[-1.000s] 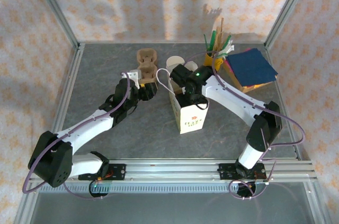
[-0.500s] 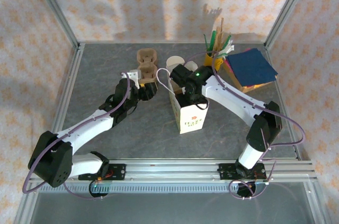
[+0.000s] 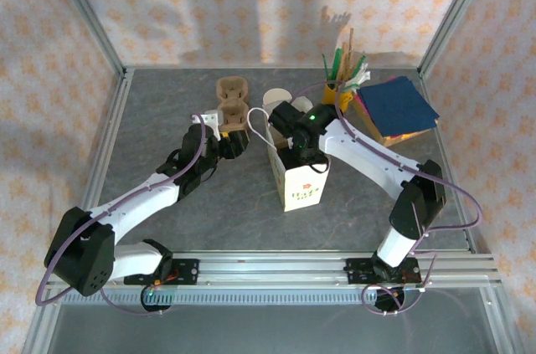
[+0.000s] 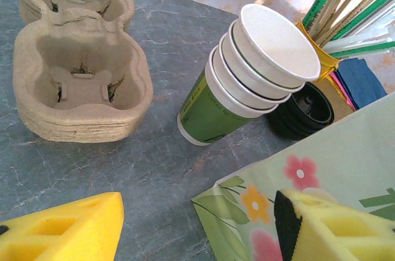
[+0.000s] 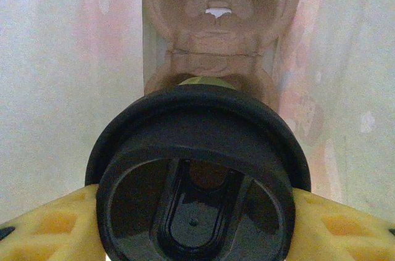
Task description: Pack the takeout coffee
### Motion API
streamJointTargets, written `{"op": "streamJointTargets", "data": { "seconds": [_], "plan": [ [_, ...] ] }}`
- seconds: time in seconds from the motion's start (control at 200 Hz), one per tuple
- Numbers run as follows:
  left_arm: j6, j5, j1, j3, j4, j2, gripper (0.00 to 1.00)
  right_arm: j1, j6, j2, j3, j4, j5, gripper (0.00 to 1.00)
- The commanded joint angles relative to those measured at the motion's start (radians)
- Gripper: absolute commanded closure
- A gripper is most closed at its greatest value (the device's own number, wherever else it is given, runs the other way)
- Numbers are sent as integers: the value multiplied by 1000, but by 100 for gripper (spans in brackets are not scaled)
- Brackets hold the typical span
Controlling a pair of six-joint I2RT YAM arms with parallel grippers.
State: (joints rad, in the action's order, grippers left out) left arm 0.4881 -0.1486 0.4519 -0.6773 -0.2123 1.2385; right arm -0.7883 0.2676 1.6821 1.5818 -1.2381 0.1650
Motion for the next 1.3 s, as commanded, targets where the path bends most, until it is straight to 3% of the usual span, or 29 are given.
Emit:
{"op": "streamJointTargets", "data": {
  "seconds": [0.0, 1.296],
  "plan": [
    [-15, 7, 6, -15, -16, 5, 32, 0, -5, 11, 29, -20, -21, 72],
    [-13, 12, 6, -1, -6, -8, 32, -11, 4, -4, -56, 45, 0, 73]
  ]
}}
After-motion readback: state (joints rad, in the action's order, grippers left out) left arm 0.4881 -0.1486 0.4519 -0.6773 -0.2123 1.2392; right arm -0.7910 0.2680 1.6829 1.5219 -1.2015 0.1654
